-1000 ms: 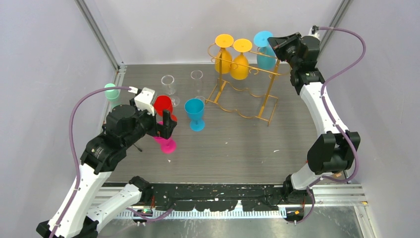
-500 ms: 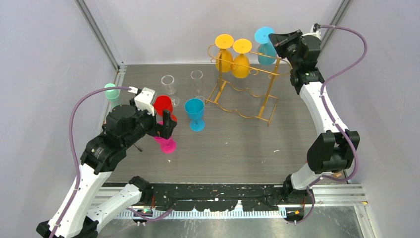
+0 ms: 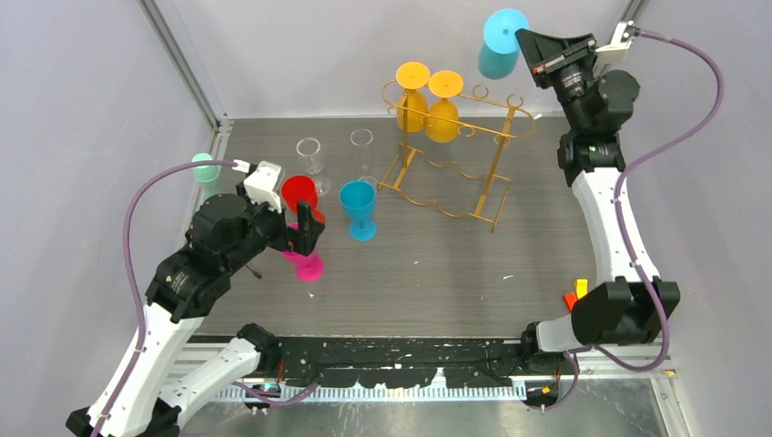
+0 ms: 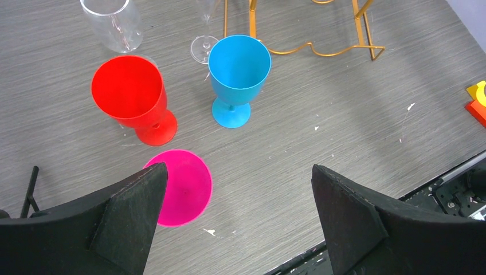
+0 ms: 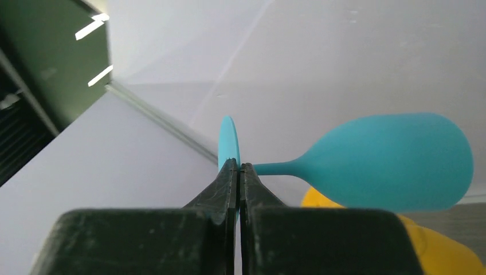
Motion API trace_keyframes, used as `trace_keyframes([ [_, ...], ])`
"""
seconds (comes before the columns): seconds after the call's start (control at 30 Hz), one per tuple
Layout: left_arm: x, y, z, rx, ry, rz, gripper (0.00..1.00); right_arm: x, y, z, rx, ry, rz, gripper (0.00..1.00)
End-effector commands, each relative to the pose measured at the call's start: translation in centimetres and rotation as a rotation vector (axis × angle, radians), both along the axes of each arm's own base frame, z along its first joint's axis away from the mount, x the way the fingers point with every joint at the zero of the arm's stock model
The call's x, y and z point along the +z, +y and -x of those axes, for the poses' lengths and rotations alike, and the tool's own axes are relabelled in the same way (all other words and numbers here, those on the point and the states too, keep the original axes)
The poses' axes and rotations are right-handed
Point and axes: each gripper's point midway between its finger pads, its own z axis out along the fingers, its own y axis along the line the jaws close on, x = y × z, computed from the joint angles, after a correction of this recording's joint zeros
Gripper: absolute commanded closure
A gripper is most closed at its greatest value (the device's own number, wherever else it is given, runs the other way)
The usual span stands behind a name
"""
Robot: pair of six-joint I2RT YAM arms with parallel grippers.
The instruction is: Take the wine glass off the wine glass rack
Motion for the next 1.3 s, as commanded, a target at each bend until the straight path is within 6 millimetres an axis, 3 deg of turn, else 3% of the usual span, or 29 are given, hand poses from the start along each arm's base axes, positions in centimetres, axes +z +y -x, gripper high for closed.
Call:
trace_keyframes([
  [0.0, 1.9, -0.6, -0.2, 0.0, -0.043, 0.079, 0.0, 7.7, 2.4, 8.3, 0.195, -0.256, -0.07, 1.0],
  [0.2, 3.0, -3.0, 0.0, -0.075, -0.035, 0.2, 0.0, 8.2, 4.0, 14.4, 0.432, -0.259, -0.25, 1.0],
  [0.4, 5.5, -7.0, 0.2, -0.197, -0.008, 0.442, 0.0, 5.4, 6.6, 18.8, 0.611, -0.196, -0.382, 1.0],
  [0.53, 7.1, -9.8, 0.1, -0.277, 0.066, 0.628, 0.0, 3.0, 7.7, 20.6, 0.669, -0.142, -0.448, 1.0],
  [0.67, 7.8, -12.1, -0.4, -0.322, 0.191, 0.781, 0.0, 0.4, 9.0, 21.4, 0.721, -0.075, -0.502, 1.0],
  [0.8, 8.2, -13.4, -1.0, -0.355, 0.252, 0.865, 0.0, -0.2, 8.9, 22.4, 0.781, -0.083, -0.583, 1.0],
  [1.13, 11.4, -14.0, -0.7, -0.45, 0.169, 0.968, 0.0, -1.9, 9.8, 22.6, 0.864, -0.029, -0.677, 1.0],
  [1.27, 11.9, -13.9, -0.7, -0.464, 0.143, 0.957, 0.0, -1.6, 10.0, 23.1, 0.908, -0.033, -0.712, 1.0],
])
